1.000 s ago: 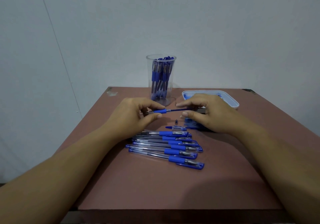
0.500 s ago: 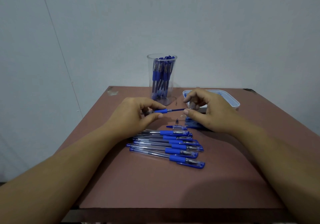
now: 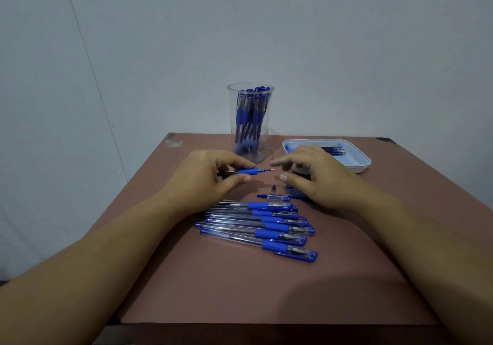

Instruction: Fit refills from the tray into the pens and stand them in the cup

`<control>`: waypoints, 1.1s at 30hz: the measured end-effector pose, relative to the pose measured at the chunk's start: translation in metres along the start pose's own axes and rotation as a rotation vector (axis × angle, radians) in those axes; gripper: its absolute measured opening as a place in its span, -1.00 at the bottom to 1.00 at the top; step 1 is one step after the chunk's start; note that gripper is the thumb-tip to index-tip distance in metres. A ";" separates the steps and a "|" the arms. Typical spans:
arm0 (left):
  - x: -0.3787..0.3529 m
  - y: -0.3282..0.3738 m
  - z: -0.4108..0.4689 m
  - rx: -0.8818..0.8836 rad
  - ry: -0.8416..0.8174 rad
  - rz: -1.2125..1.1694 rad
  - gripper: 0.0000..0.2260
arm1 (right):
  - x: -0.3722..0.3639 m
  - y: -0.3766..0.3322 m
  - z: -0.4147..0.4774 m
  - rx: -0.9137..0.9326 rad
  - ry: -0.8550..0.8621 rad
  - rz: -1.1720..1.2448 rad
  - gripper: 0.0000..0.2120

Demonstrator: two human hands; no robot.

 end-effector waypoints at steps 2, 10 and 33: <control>0.000 0.000 0.000 -0.004 0.000 -0.001 -0.81 | -0.003 0.002 0.002 0.003 -0.058 -0.058 -0.76; 0.001 0.003 0.001 -0.015 0.005 0.006 -0.81 | -0.010 -0.002 0.010 0.039 -0.114 -0.178 -0.85; 0.000 0.005 0.001 -0.017 0.007 -0.012 -0.81 | 0.000 -0.018 -0.001 -0.023 0.138 0.280 -0.87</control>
Point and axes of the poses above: each hand's wrist, its own z-axis towards the middle knuckle, its own x-axis out of the back of the hand, y = z × x, the point moved 3 cm from there along z, towards the middle knuckle, and after that the axes turned 5 degrees about y, right-handed, at the moved point
